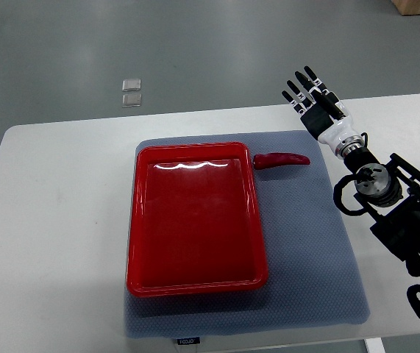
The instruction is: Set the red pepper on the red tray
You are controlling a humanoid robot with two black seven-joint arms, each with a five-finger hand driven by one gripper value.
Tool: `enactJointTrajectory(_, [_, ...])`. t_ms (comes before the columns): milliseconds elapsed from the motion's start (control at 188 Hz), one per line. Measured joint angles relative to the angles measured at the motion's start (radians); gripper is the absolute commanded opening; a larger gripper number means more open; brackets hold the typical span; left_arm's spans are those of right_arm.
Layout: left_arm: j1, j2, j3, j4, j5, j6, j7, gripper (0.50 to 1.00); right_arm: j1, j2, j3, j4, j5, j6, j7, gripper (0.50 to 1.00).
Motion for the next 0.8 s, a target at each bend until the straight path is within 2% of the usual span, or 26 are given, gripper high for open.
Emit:
enactJointTrajectory(308, [0.000,0.000,0.000,-0.001,0.001,-0.001,0.001,1.000,0.019,-0.002,-0.010,0.000,-0.002,0.003,-0.004,0.911])
enactJointTrajectory(468, [0.000,0.000,0.000,0.000,0.001,-0.001,0.001,1.000,0.037,-0.042,-0.042,0.002,-0.071,0.017,-0.008,0.911])
enactJointTrajectory(569, [0.000,0.000,0.000,0.000,0.001,-0.001,0.001,1.000,0.080,-0.085,-0.133,0.005,-0.230,0.047,-0.009,0.911])
enactJointTrajectory(680, [0.000,0.000,0.000,0.000,0.000,-0.002,0.001,1.000,0.148,-0.160,-0.272,0.029,-0.542,0.084,-0.004,0.911])
enactJointTrajectory(802, [0.000,0.000,0.002,0.000,0.000,-0.002,0.001,1.000,0.193,-0.241,-0.399,0.117,-0.951,0.061,0.023,0.907])
